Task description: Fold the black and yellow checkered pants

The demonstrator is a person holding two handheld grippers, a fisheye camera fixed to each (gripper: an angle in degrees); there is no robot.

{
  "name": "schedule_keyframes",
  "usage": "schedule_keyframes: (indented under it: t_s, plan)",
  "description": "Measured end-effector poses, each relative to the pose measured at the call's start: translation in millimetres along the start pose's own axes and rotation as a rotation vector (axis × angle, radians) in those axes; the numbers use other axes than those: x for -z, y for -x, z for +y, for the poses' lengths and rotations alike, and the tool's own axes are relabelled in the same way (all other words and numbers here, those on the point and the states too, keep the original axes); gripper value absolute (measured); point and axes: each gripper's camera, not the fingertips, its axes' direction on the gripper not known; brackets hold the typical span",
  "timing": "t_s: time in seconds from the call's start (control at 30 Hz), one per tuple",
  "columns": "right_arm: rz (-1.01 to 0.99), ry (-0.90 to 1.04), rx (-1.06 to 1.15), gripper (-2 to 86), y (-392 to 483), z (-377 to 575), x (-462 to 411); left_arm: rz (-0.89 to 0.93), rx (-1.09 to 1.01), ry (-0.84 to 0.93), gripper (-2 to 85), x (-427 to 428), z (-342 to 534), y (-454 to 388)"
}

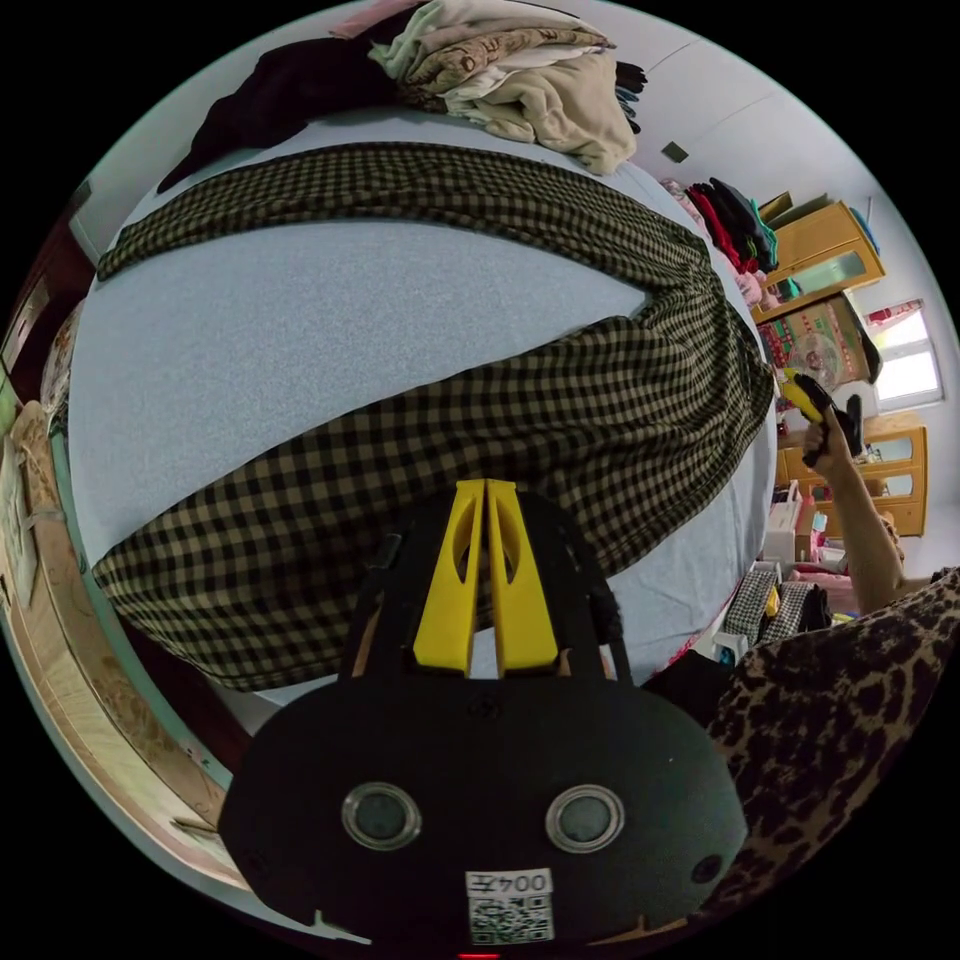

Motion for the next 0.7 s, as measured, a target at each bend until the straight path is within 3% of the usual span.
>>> schedule_keyframes:
  t_s: [0.2, 0.3, 0.4, 0.5, 0.7]
  plan:
    - [-0.18, -0.014, -0.168, 10.5, -3.8, 40.5, -25.3, -0.027, -0.02, 0.019, 0.2, 11.9, 0.4, -17.2]
    - [-0.075, 0.023, -0.123, 3.6, 23.9, 49.5, -37.4, -0.032, -0.02, 0.022, 0.2, 19.5, 2.2, -24.9]
    - [0.172, -0.038, -0.041, 1.2, 51.9, 65.5, -23.4, -0.035, -0.014, 0.02, 0.2, 28.3, 4.9, -32.4]
    - [0.171, 0.043, -0.053, 1.3, 46.9, 82.1, -48.5, -0.046, -0.017, 0.012, 0.2, 38.5, 8.9, -41.4]
    - [0.124, -0.006, -0.073, 8.2, 62.5, 143.6, -48.0, -0.054, -0.017, 0.027, 0.1, 63.0, 12.5, -57.7]
